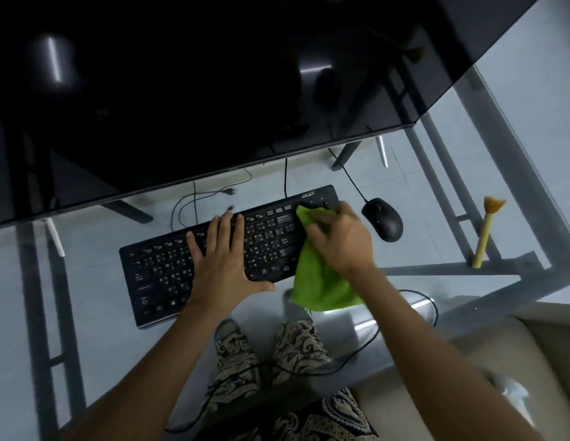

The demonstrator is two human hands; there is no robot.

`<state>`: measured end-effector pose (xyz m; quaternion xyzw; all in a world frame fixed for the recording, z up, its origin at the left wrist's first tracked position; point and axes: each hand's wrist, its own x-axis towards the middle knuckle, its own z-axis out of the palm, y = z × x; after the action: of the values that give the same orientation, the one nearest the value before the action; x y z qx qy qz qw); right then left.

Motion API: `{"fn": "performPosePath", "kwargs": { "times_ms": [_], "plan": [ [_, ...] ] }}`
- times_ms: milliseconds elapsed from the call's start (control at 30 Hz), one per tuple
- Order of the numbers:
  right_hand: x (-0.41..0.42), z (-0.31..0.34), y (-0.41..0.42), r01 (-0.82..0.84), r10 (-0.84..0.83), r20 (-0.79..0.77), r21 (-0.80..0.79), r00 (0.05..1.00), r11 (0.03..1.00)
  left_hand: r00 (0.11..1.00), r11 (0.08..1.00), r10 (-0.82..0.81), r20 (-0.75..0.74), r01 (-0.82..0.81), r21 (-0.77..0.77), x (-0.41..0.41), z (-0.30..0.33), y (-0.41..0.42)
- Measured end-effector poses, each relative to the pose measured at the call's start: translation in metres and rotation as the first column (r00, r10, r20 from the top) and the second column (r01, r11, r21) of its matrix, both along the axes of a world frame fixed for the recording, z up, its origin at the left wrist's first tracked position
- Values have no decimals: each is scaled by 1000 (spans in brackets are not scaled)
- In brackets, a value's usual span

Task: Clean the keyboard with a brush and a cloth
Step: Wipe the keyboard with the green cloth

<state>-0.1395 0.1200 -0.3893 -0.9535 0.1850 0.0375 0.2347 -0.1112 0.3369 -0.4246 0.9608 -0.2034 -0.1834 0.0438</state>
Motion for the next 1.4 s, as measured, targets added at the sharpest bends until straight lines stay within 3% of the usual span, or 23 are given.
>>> {"fn": "performPosePath", "kwargs": {
  "times_ms": [67, 133, 200, 267, 333, 400, 633, 733, 833, 1000, 1133, 1267, 1400],
  "plan": [
    [16, 11, -15, 58, -71, 80, 155, 994, 986, 1000, 1000, -7, -9, 7, -3, 0, 0, 0],
    [30, 15, -20, 2, -21, 108, 171, 994, 985, 1000, 1000, -11, -12, 11, -1, 0, 0, 0],
    [33, 11, -9, -179, 177, 60, 28, 982, 983, 1000, 1000, -15, -10, 15, -1, 0, 1, 0],
    [25, 4, -2, -273, 297, 76, -232, 952, 934, 1000, 1000, -17, -8, 17, -14, 1, 1, 0],
    [11, -2, -1, -170, 255, 202, -360, 946, 917, 1000, 999, -19, -11, 19, -28, 0, 1, 2],
    [-5, -12, 4, -117, 226, 275, -362, 934, 925, 999, 999, -31, -8, 31, -33, -1, 0, 5],
    [-14, -29, 44, -242, 272, 114, -226, 955, 944, 999, 999, -42, 4, 42, -31, -1, -2, 5],
    [-12, -25, 62, -349, 392, 57, -350, 918, 869, 999, 998, -38, 17, 39, -40, -1, -7, 8],
    [-2, -20, 38, -264, 316, 24, -488, 949, 832, 999, 998, -47, 26, 48, -38, -3, -9, 10],
    [-12, -26, 39, -376, 365, -114, -452, 924, 809, 999, 998, -43, 29, 44, -35, -3, -9, 9],
    [-10, -21, 69, -367, 379, -38, -357, 925, 859, 999, 998, -40, 23, 41, -47, -3, -9, 9],
    [-17, -21, 68, -527, 539, -61, -329, 840, 784, 999, 997, -38, 14, 39, -69, -3, -7, 13],
    [-15, -23, 26, -355, 380, -4, -369, 925, 859, 999, 997, -34, -3, 34, -70, 0, -2, 12]
  ]
}}
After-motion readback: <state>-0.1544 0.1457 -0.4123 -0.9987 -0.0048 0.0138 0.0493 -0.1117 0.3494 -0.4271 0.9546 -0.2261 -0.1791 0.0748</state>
